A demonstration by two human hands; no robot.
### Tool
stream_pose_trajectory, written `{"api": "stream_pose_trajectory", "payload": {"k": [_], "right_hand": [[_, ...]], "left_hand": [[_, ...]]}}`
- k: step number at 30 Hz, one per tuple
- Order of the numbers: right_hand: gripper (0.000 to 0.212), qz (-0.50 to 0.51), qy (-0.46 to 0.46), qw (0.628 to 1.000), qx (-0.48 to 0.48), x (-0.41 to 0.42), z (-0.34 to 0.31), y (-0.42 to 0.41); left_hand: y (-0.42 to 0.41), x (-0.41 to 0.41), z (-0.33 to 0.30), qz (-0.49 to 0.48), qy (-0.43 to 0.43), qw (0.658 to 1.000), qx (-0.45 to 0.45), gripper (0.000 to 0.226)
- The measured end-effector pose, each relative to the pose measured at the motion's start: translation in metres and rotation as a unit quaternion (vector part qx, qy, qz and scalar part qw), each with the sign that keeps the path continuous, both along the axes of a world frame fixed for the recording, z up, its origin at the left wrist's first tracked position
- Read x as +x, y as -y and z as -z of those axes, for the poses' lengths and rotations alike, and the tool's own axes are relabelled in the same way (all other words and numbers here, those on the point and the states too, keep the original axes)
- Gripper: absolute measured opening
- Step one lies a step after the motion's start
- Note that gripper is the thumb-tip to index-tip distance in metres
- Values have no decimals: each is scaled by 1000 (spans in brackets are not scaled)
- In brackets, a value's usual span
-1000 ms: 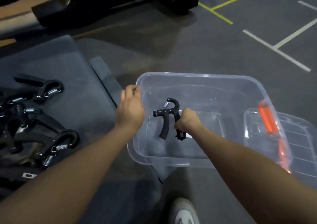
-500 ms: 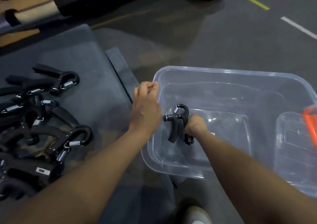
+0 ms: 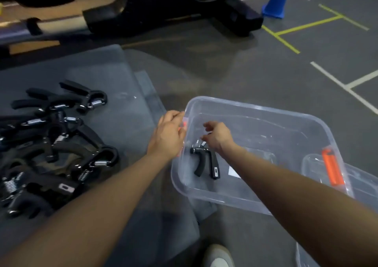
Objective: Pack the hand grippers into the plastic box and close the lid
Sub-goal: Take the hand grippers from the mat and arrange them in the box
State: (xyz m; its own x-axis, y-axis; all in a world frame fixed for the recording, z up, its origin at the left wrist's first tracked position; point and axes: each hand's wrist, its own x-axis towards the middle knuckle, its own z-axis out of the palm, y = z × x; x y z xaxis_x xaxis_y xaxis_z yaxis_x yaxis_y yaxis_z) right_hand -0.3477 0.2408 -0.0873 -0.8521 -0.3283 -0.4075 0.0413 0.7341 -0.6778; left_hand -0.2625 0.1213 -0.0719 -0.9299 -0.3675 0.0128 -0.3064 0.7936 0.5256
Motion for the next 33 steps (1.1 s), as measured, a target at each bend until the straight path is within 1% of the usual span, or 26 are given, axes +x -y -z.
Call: {"api": "stream_pose_trajectory", "payload": {"k": [2, 5, 7, 9, 12, 16, 21, 23, 25, 29, 33], "right_hand": [[44, -20, -43, 999, 5, 4, -26, 15], [41, -60, -87, 994, 15, 17, -57, 48], [42, -91, -96, 991, 11, 32, -70, 79], [40, -115, -84, 990, 0, 52, -76, 110], [37, -157, -60, 986, 0, 90, -64, 147], [37, -172, -38, 984, 4, 133, -35, 168], [48, -211, -35, 976, 50, 134, -25, 186], [50, -218, -27, 973, 78, 131, -19, 190], [47, -224, -34, 968, 109, 129, -13, 191], [29, -227, -67, 964, 120, 133, -4, 197], [26, -223, -84, 963, 126, 134, -5, 199]], "left_hand": [[14, 21, -16, -19, 13, 1000, -2, 44], [42, 58, -38, -53, 30, 998, -32, 43], [64, 85, -47, -77, 48, 995, -52, 42], [84, 113, -51, -105, 70, 990, -64, 41], [113, 151, -51, -147, 90, 982, -81, 40], [143, 182, -51, -174, 95, 977, -77, 41], [160, 197, -41, -185, 102, 976, -61, 42], [162, 199, -35, -186, 100, 976, -49, 41], [162, 199, -28, -185, 97, 977, -46, 40], [161, 197, -19, -183, 97, 978, -28, 40], [162, 191, -17, -171, 89, 981, -29, 42]]}}
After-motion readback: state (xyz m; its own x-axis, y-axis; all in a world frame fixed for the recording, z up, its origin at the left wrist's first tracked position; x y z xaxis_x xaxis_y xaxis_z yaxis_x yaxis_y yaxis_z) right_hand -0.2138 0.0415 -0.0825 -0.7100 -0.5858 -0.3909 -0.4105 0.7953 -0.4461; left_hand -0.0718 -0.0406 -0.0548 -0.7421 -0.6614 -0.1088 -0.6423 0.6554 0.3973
